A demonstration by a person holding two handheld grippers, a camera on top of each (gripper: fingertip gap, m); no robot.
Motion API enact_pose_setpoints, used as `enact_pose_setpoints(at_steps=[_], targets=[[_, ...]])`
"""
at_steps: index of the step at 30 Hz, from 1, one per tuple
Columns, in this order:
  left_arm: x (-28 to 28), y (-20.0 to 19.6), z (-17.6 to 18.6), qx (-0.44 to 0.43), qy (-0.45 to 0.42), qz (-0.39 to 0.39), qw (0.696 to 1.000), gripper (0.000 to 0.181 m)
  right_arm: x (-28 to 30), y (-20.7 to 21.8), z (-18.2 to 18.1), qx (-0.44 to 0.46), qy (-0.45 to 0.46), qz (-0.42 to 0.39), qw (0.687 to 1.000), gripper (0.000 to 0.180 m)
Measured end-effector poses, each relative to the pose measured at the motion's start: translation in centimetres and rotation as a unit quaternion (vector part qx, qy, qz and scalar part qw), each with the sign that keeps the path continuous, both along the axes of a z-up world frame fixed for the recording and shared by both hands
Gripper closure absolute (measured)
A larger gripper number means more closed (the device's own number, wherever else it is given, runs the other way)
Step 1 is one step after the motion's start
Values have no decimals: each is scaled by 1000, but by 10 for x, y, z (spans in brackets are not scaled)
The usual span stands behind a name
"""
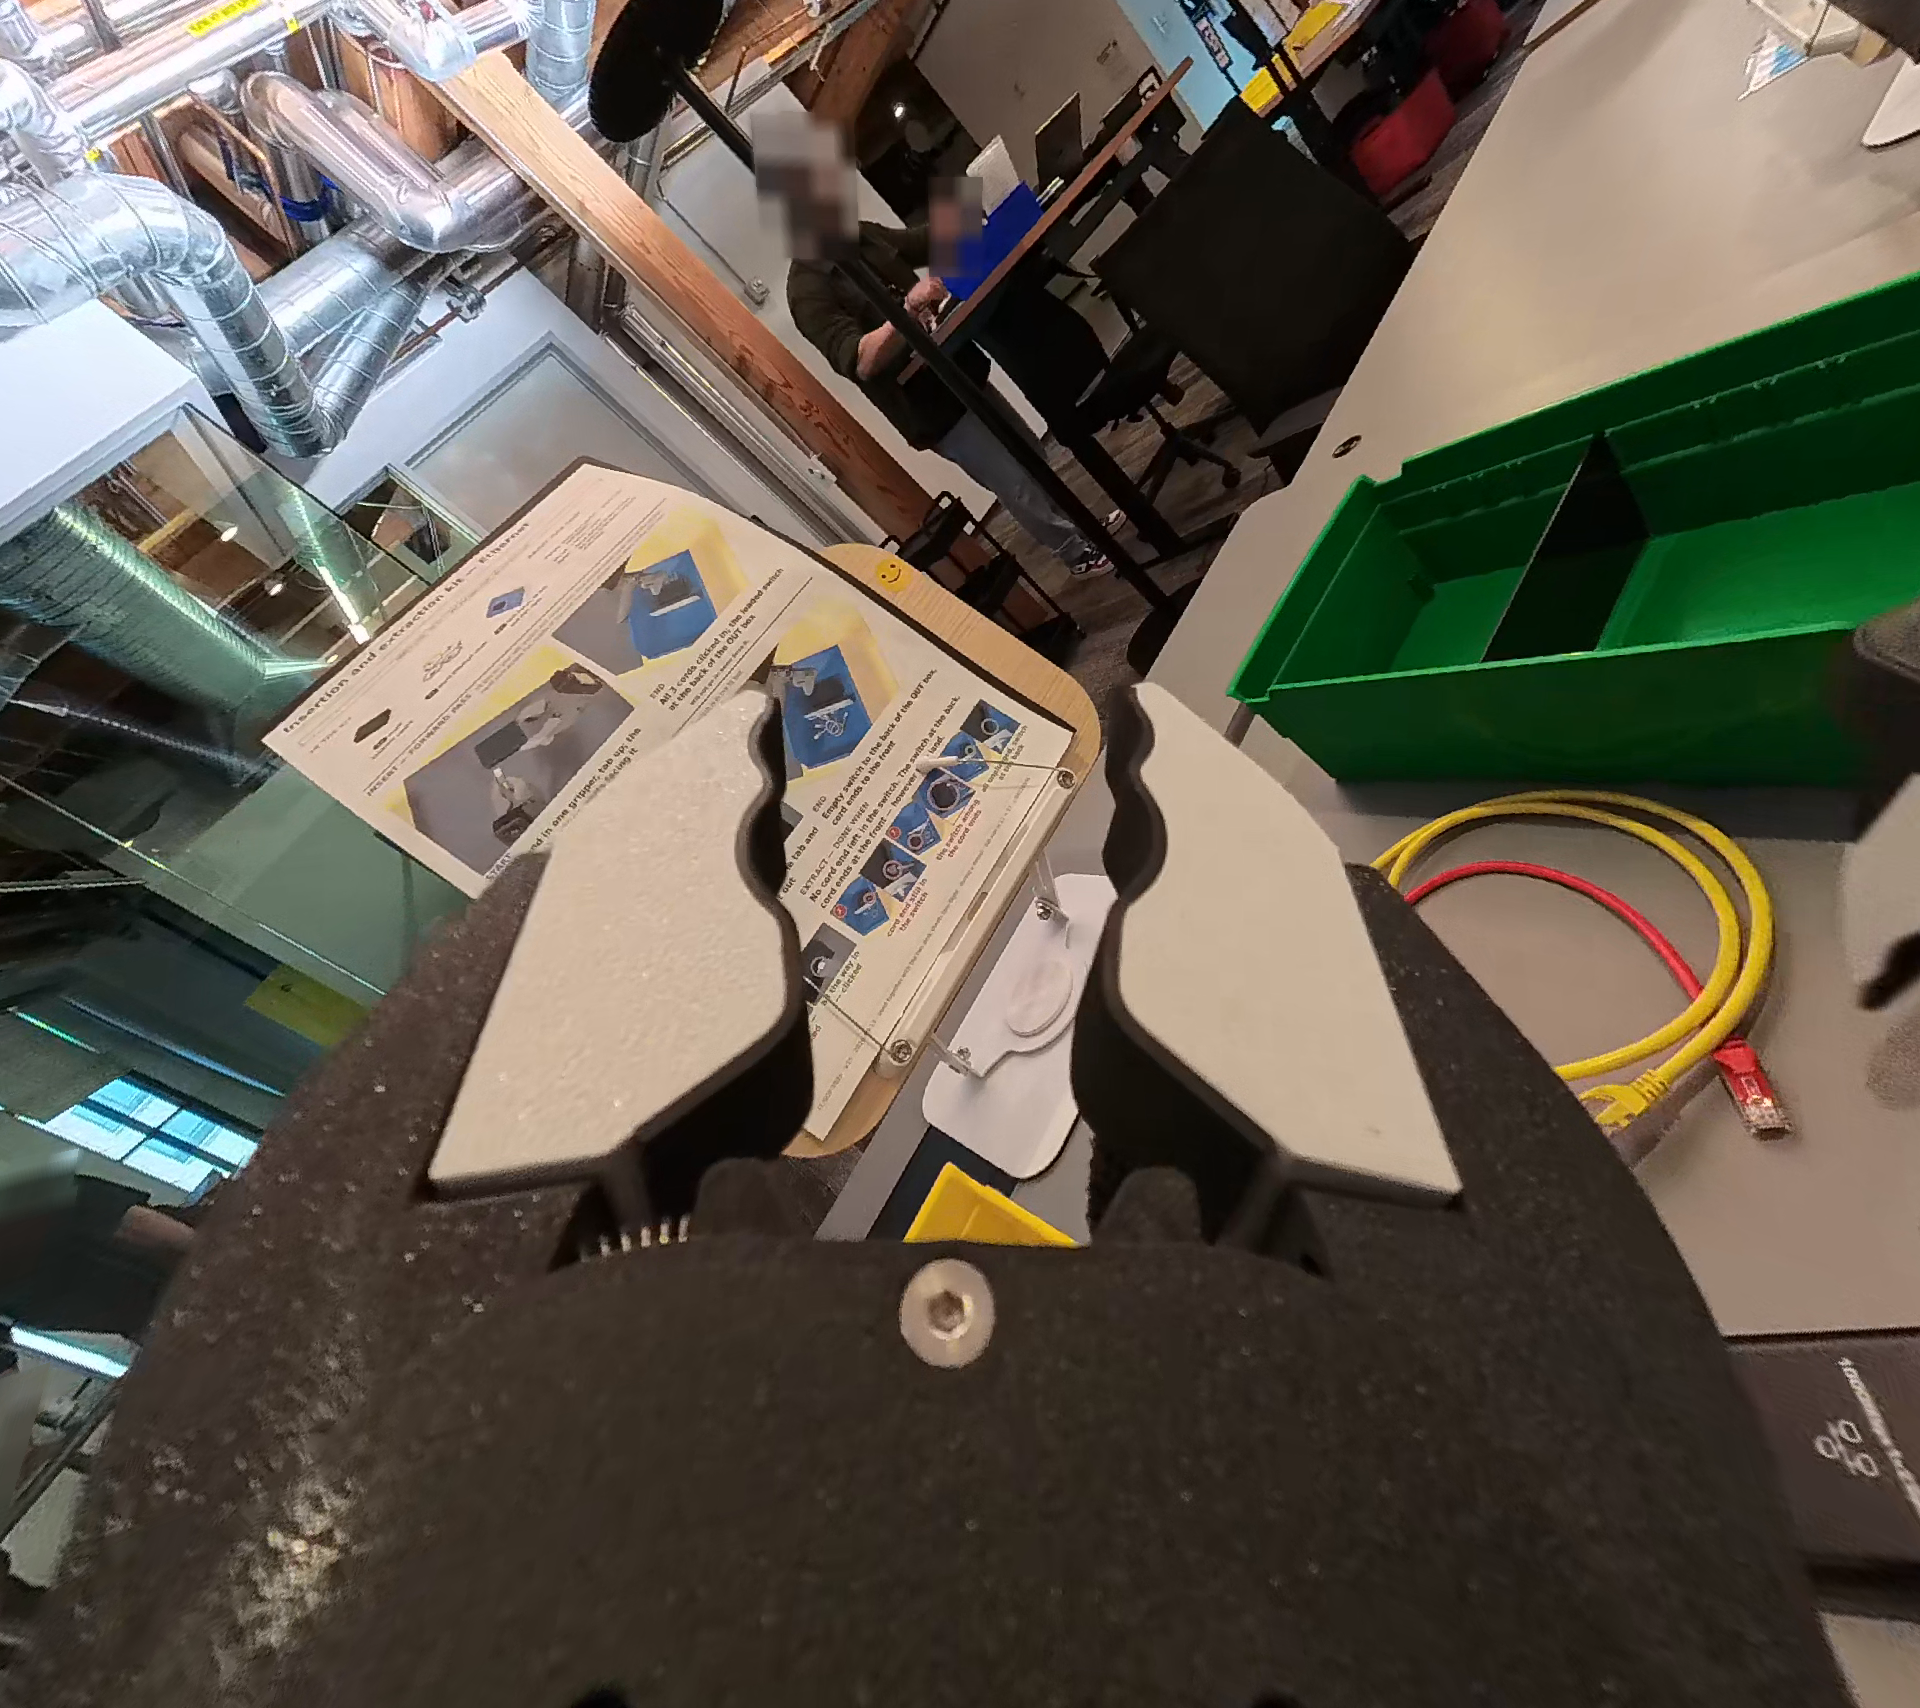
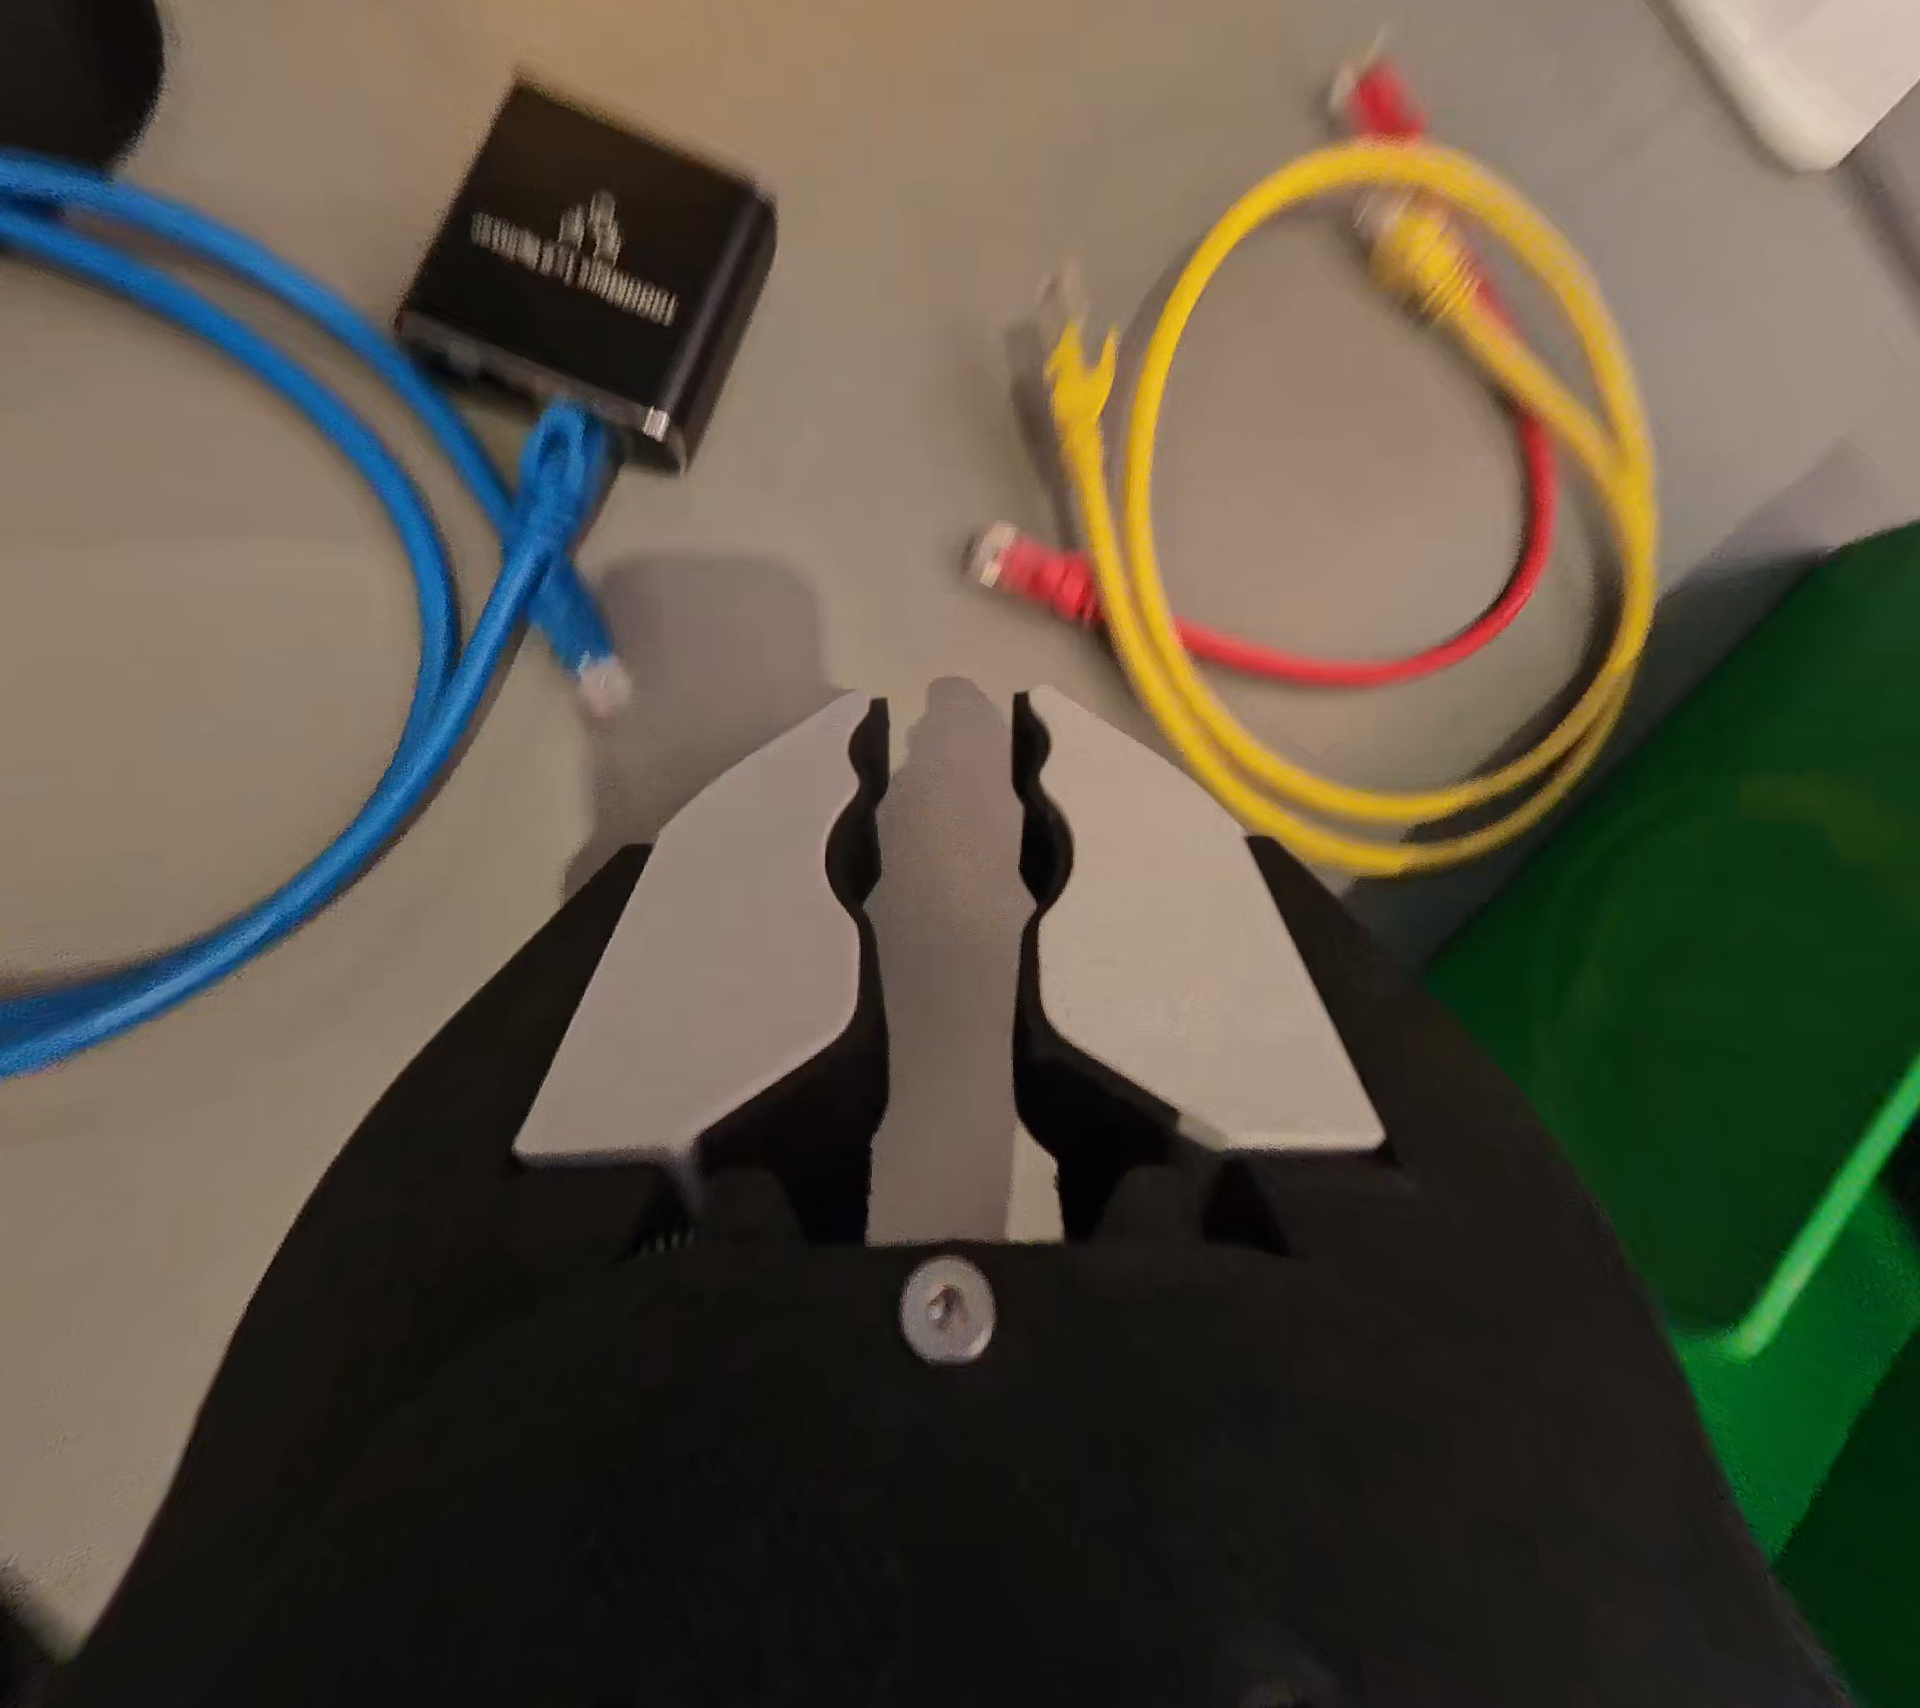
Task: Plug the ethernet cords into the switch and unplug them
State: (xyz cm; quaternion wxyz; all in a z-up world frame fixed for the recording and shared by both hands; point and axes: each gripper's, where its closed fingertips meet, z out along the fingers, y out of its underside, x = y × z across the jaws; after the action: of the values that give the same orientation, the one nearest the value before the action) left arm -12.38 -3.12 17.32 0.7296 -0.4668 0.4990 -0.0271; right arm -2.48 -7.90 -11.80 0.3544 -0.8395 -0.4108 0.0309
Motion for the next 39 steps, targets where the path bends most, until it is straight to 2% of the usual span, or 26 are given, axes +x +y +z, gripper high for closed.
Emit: enact_pose_setpoints(at_steps=[1, 4, 7, 11, 16, 19, 23, 26, 30, 34, 39], targets=[[0, 1, -1, 0, 2, 2, 1000, 122, -5, 12, 5, 30, 11, 6, 999, 157], [0, 4, -4, -2, 10, 9, 1000, 122, -16, 44, 7, 87, 8, 3, 996, 162], [2, 6, -7, -3, 18, 10, 1000, 122, -28, 57, -3, 111, -25, 28, 993, 171], [5, 10, -11, -7, 29, 12, 999, 122, -22, 66, -20, 107, -92, 29, 990, 170], [6, 14, -14, -11, 35, 15, 999, 122, -23, 71, -30, 91, -103, 34, 990, 167], [7, 15, -18, -16, 43, 18, 999, 122, -26, 74, -23, 114, -104, 44, 987, 170], [2, 21, -21, -66, 21, 15, 998, 123, -29, 78, 22, 204, -68, 43, 976, 170], [2, 21, -25, -152, -20, -23, 988, 123, -24, 80, 69, 287, -31, 35, 957, 170], [8, 21, -29, -254, -68, -65, 962, 127, -17, 78, 132, 390, 10, 25, 920, 170], [22, 22, -33, -348, -111, -107, 925, 128, -15, 75, 189, 475, 30, 24, 879, 170], [40, 22, -41, -404, -116, -147, 895, 129, -23, 76, 238, 541, 34, 45, 839, 170]])
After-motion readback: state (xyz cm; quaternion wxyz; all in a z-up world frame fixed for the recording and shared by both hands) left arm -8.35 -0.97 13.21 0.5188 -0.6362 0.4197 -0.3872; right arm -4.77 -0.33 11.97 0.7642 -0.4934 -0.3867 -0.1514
